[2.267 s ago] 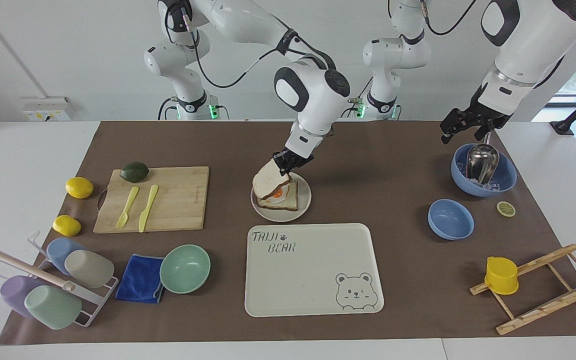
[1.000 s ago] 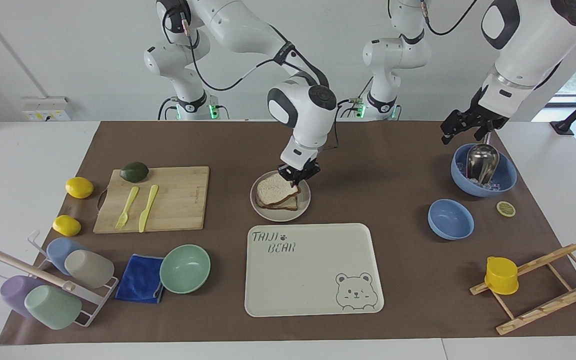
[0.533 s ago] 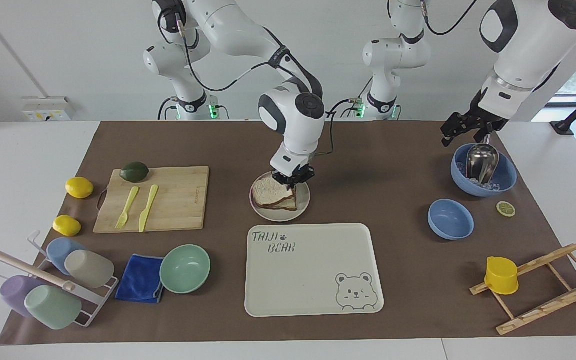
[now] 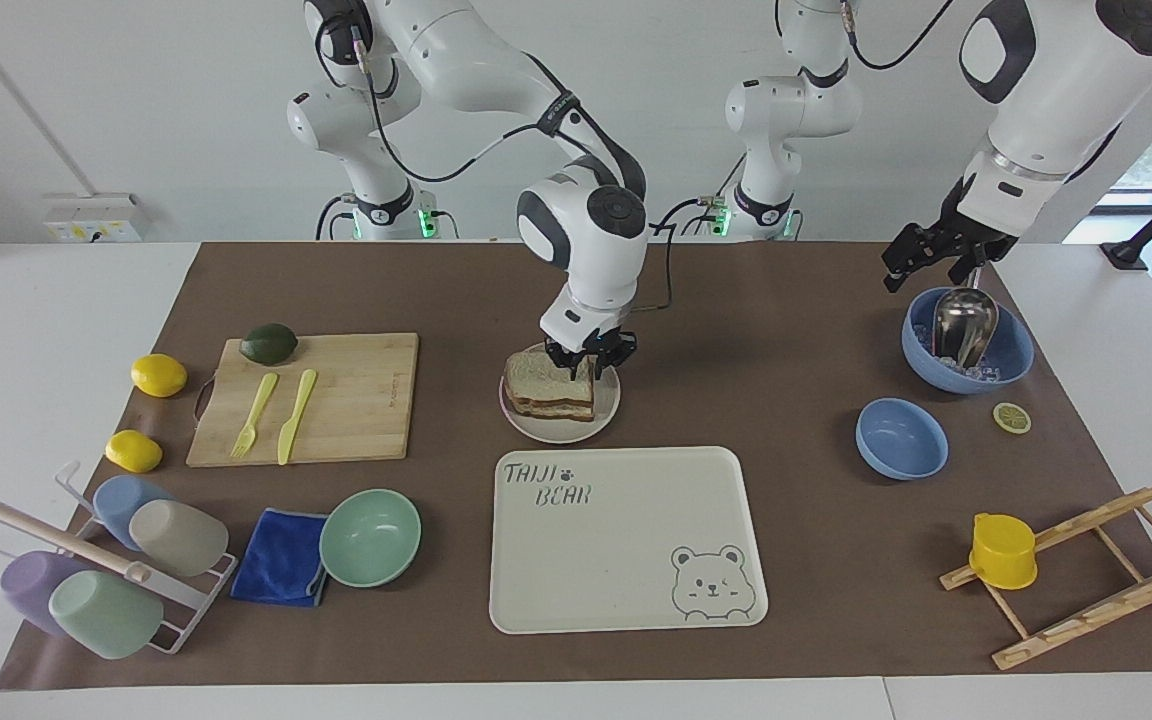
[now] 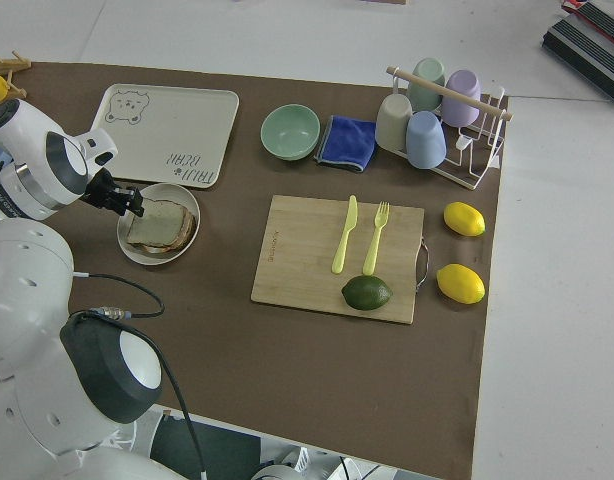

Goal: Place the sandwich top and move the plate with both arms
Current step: 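Lower the bread slice onto the egg toast and open the right gripper, then withdraw the right gripper while the left gripper reaches the plate rim, then grasp the rim of the white plate with the left gripper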

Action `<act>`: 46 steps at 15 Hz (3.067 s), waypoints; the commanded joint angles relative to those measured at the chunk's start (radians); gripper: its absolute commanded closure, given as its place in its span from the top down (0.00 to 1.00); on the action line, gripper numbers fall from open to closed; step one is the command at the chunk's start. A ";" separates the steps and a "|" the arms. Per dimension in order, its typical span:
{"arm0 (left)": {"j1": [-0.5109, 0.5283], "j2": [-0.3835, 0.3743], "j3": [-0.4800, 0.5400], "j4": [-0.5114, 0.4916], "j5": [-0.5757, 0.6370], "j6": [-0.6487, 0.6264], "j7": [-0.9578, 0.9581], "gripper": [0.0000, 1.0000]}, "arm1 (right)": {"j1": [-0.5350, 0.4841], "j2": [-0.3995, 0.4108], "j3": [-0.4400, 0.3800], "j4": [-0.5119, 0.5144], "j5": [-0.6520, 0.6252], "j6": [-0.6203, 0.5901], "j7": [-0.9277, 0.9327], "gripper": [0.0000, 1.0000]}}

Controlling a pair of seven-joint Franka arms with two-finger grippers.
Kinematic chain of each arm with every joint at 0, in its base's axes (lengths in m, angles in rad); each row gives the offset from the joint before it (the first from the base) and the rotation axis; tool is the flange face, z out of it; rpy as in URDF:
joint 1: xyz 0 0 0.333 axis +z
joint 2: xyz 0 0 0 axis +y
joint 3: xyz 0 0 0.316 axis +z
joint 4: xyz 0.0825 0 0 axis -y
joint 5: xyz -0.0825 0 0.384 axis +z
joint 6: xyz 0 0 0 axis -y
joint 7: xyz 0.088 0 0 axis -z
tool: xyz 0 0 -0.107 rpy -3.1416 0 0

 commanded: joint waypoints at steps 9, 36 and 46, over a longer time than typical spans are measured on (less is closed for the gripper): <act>-0.067 -0.029 -0.014 -0.212 -0.060 0.211 0.006 1.00 | -0.173 -0.187 0.001 0.010 0.098 -0.131 -0.133 1.00; -0.506 0.370 -0.018 -0.302 -0.347 0.794 -0.116 0.91 | -0.686 -0.424 -0.006 0.062 0.075 -0.619 -0.660 1.00; -0.538 0.369 -0.017 -0.305 -0.349 0.798 -0.163 0.65 | -0.717 -0.391 -0.012 0.091 0.054 -0.639 -0.732 1.00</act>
